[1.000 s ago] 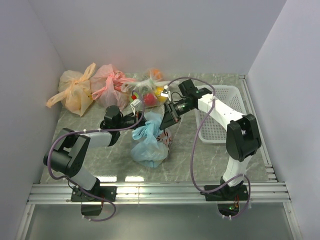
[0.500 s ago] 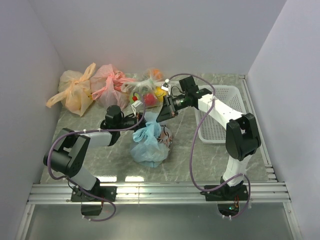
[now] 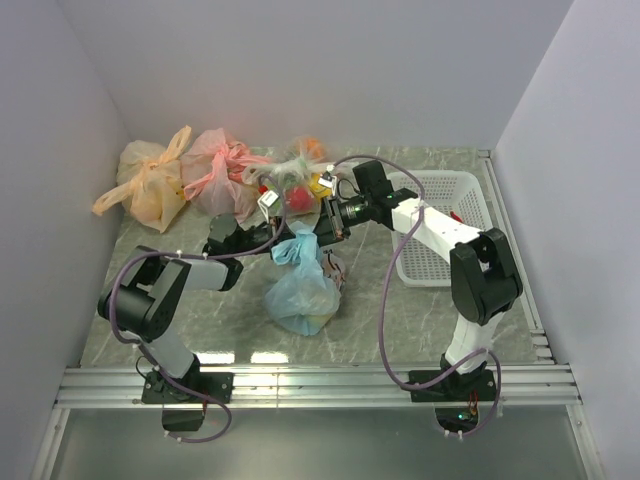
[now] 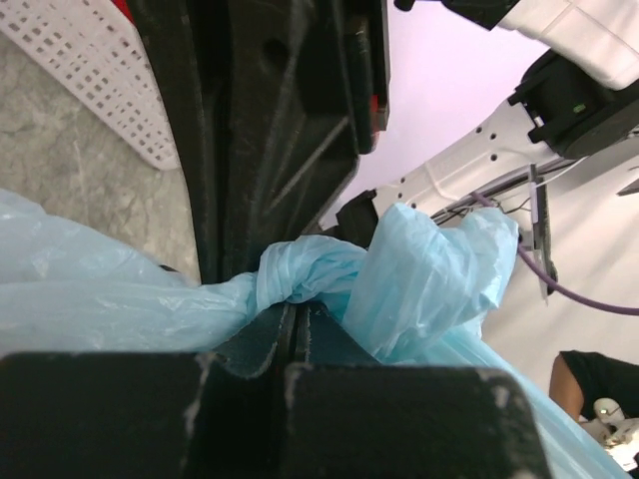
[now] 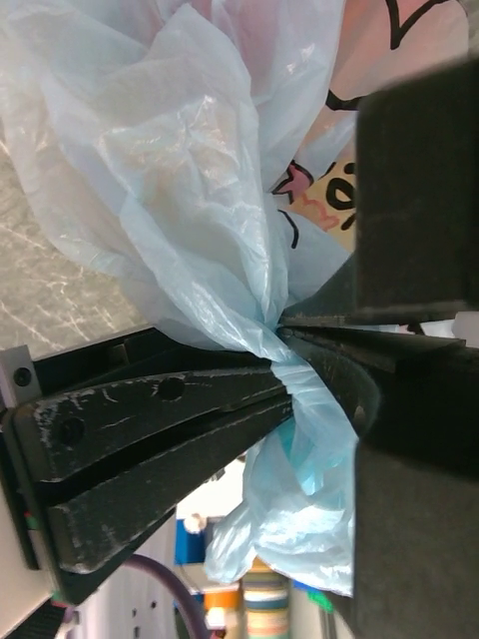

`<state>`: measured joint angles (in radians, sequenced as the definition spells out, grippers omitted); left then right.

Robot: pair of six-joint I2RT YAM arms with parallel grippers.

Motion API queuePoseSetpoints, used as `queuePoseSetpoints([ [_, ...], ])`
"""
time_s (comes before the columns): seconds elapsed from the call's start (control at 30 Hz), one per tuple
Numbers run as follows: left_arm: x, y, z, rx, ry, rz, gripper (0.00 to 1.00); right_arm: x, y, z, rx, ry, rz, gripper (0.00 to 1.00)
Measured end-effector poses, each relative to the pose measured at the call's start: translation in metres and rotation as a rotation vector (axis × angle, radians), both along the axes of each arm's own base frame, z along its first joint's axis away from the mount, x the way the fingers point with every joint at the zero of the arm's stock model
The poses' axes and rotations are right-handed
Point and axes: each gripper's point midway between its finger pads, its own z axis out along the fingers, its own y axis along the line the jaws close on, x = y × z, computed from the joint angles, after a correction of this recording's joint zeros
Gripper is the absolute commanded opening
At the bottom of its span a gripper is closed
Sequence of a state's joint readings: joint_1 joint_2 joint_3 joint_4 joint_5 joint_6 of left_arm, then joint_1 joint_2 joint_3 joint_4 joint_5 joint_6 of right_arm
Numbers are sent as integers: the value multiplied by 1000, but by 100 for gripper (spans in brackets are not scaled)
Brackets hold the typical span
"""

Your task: Place the fake fruits into the plastic bag and tie a complex knot

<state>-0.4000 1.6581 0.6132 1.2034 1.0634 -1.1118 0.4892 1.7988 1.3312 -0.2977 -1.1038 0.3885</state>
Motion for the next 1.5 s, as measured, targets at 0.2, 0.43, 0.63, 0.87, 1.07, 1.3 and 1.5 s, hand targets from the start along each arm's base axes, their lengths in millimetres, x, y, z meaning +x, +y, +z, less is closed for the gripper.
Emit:
queuePoseSetpoints([
  [0.2, -1, 1, 2, -11, 6, -11, 0, 2, 3, 3, 4, 1, -13, 25],
  [0.43, -7, 5, 4, 2, -62, -28, 0, 15, -7, -2, -32, -18, -70, 72],
  [0.63, -6, 11, -13, 50, -30, -14, 0, 2, -45, 13, -21, -6, -90, 74],
  [0.87, -10, 15, -21, 92, -26, -25, 0, -39, -33, 10, -9, 26, 20, 76],
  [1.07, -17, 14, -21, 88, -26, -55, 0, -52, -1, -17, -50, 100, 88, 75],
  [1.3, -21, 8, -22, 75, -31, -78, 0, -31, 21, -6, 6, 83, 27, 77],
  [1.5, -7, 11, -18, 83, -57, -52, 0, -13, 41, 19, 86, 56, -44, 78],
])
